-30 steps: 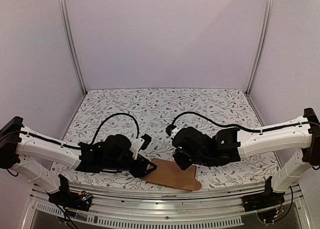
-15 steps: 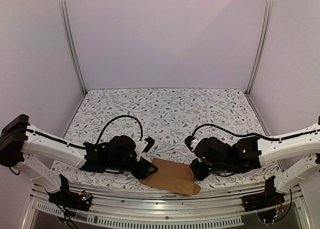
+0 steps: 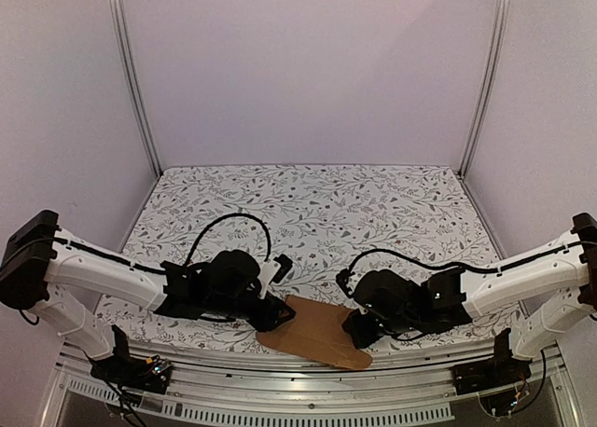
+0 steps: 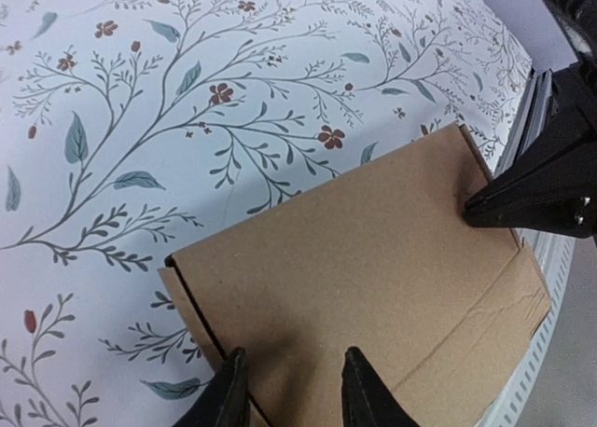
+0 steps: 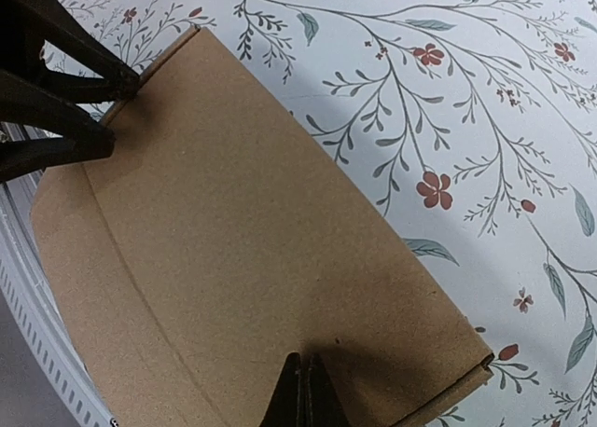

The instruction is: Fold the paper box

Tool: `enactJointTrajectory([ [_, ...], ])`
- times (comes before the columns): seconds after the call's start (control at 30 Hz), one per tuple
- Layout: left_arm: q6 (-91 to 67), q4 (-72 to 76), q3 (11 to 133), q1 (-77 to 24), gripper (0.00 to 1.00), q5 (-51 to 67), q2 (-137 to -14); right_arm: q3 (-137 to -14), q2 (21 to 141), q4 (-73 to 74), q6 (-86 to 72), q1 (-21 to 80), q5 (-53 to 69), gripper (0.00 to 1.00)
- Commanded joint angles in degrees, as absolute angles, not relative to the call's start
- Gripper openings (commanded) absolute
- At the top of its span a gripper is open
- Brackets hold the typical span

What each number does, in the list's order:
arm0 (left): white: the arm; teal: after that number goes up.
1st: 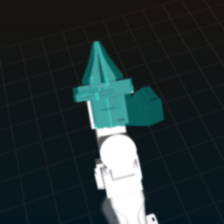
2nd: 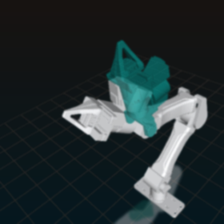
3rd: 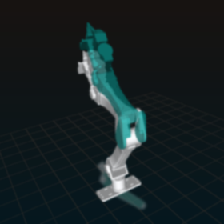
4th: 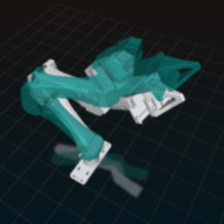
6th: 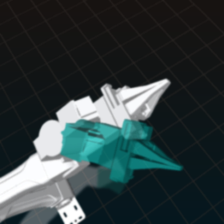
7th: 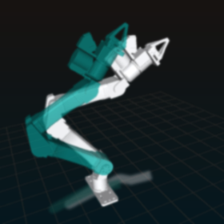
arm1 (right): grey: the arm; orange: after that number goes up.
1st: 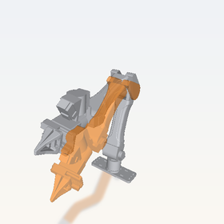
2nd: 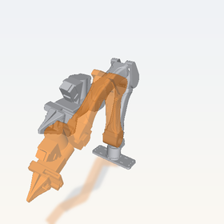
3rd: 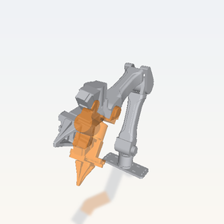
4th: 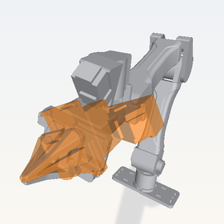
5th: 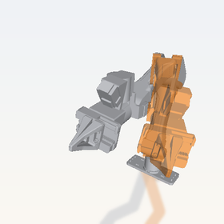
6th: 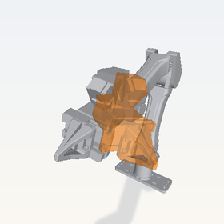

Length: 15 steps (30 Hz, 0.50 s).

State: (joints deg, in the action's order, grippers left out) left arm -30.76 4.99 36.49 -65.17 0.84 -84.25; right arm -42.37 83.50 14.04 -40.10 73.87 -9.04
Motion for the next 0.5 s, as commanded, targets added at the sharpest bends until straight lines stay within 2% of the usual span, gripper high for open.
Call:
enactJointTrajectory([
  [0.0,-30.8,2.2,37.4,-64.4,0.31,2.1,-87.3,-38.3,86.6,17.4,-42.5,74.1,-6.5,0.0],
  [0.17,-29.9,0.3,39.2,-64.2,0.27,1.6,-87.6,-39.6,84.1,19.0,-42.6,74.2,-9.0,0.0],
  [0.27,-28.6,-4.7,40.9,-64.1,0.33,0.2,-84.5,-41.0,80.3,22.2,-42.0,74.2,-11.6,0.03],
  [0.4,-26.6,-9.6,43.3,-63.6,0.41,-3.2,-80.4,-41.1,73.8,26.2,-42.0,74.2,-16.1,0.15],
  [0.47,-26.1,-12.1,44.7,-63.4,0.44,-4.4,-78.5,-41.0,70.7,28.6,-42.4,74.2,-18.0,0.24],
])
